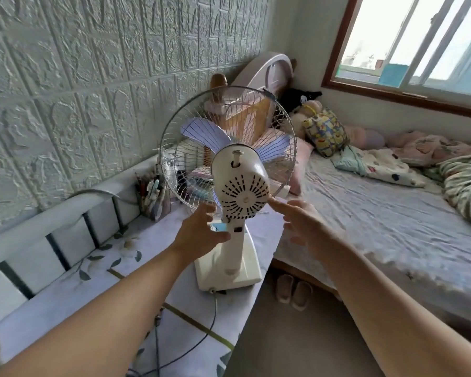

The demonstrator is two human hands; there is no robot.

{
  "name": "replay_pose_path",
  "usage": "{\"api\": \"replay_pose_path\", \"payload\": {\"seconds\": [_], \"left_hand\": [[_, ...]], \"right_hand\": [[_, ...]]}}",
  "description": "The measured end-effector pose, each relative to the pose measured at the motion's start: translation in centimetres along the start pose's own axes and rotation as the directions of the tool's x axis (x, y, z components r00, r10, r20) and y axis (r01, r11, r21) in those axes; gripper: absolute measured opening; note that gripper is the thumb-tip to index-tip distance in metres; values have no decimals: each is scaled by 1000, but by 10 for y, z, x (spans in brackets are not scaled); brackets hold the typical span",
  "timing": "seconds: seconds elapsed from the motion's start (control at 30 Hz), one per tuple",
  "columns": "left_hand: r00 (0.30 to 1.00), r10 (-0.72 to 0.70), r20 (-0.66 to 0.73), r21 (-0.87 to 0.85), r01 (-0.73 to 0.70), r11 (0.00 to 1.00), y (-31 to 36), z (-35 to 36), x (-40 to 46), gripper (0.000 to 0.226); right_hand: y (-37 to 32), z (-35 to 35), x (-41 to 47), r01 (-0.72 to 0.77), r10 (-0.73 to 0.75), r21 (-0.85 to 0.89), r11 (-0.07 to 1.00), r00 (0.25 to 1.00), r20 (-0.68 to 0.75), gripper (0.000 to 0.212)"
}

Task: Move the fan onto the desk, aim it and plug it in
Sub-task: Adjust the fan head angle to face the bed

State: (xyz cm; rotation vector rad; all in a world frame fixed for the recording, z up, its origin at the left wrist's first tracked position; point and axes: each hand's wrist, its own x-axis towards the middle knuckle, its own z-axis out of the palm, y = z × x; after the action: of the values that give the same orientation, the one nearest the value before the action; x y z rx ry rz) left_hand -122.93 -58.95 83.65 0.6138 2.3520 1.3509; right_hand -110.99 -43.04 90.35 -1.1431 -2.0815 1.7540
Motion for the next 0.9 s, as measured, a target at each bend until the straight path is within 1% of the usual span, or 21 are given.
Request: {"api": "replay_pose_path", "payload": {"seconds": [0.1, 0.2, 0.23, 0.33, 0.4, 0.47, 0.53, 0.63, 0.8, 0.9], "left_hand": [[995, -81, -49, 22, 83, 996, 1, 14, -1, 73], [981, -157, -115, 39, 163, 986, -1, 35, 0, 66], [970, -193, -150, 46, 202, 978, -1, 47, 0, 67], [932, -282, -228, 83, 307, 948, 2, 70, 2, 73], [902, -315, -297, 98, 356, 929, 6, 85, 6, 72], [872, -341, -351, 83, 391, 917, 7, 97, 11, 69], [844, -350, -406, 82, 415, 906, 5, 106, 17, 64], [794, -346, -500, 98, 449, 888, 0, 117, 24, 55], [709, -320, -628, 129, 501, 856, -10, 135, 35, 55], [689, -262, -676, 149, 477, 866, -16, 139, 37, 54]], "right_hand": [[16, -12, 22, 43, -43, 9, 999, 998, 46, 70], [34, -20, 51, 44, -45, 9, 999, 991, 129, 70], [40, -21, 64, 32, -30, -11, 999, 985, 168, 70], [55, -17, 95, 25, -13, -52, 998, 975, 223, 71], [66, -14, 112, 32, 0, -113, 993, 962, 274, 71], [77, -7, 129, 31, 13, -128, 991, 944, 328, 70], [88, 1, 145, 41, 13, -137, 990, 930, 368, 70], [108, 18, 165, 74, -2, -175, 982, 925, 381, 71], [137, 44, 193, 144, -27, -280, 949, 924, 381, 69], [147, 55, 203, 140, -5, -328, 934, 925, 380, 66]]}}
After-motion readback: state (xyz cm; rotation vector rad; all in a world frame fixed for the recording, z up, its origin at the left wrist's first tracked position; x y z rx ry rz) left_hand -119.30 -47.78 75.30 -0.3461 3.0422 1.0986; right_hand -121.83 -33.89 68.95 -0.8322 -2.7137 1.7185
